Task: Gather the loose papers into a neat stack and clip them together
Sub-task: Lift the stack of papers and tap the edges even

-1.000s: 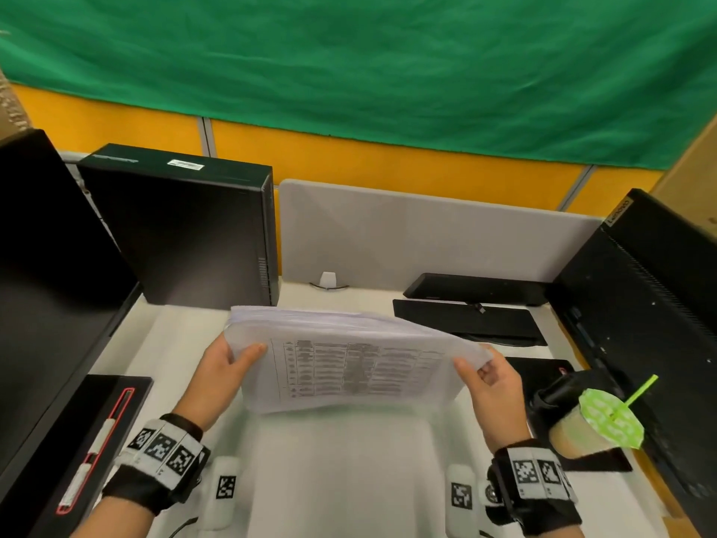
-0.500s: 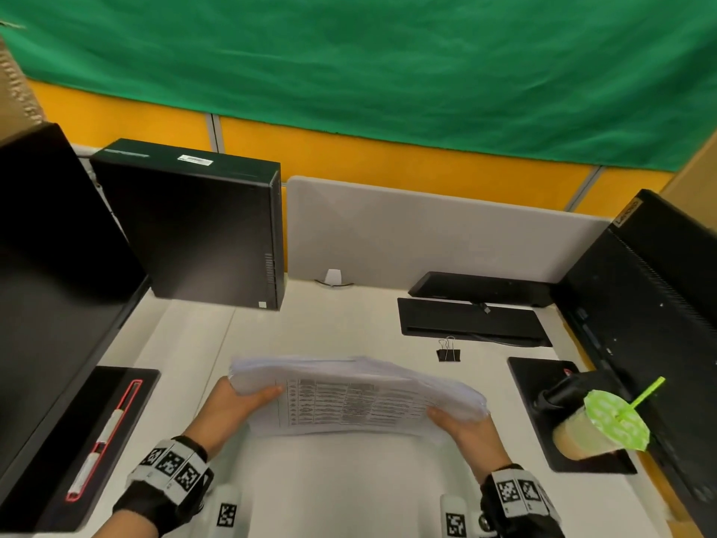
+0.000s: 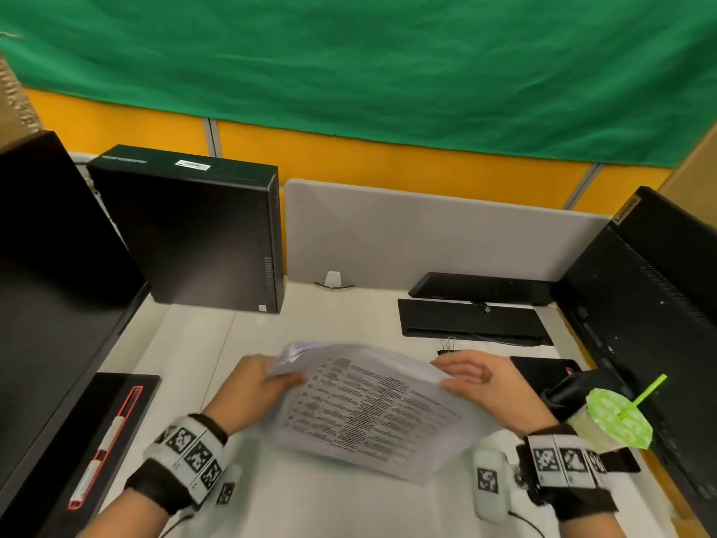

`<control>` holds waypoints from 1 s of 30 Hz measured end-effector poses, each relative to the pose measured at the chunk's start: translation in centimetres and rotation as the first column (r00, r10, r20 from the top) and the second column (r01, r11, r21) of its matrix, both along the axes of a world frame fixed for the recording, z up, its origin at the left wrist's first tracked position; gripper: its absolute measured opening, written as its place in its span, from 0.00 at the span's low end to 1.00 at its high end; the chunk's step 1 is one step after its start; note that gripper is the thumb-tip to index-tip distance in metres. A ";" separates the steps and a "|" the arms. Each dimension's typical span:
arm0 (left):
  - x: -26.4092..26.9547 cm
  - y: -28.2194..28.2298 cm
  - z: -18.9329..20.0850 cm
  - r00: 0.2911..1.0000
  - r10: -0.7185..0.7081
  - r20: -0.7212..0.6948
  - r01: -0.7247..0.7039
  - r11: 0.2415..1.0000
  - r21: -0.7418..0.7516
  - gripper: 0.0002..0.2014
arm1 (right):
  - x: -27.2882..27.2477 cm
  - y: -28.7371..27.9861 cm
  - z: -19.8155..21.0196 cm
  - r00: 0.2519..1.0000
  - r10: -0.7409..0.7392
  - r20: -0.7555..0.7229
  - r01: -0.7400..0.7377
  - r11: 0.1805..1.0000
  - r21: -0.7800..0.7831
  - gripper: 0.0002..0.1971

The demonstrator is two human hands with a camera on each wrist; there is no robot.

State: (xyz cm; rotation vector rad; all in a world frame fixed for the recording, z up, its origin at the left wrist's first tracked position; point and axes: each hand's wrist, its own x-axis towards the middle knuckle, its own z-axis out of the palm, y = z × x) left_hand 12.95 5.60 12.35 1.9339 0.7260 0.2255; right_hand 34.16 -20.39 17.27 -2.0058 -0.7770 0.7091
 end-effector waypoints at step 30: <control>0.0 -0.7 0.4 0.896 0.279 0.346 -0.214 0.953 -0.216 0.13 | -3.9 6.6 -4.2 0.981 -0.058 -0.184 0.107 0.958 0.267 0.20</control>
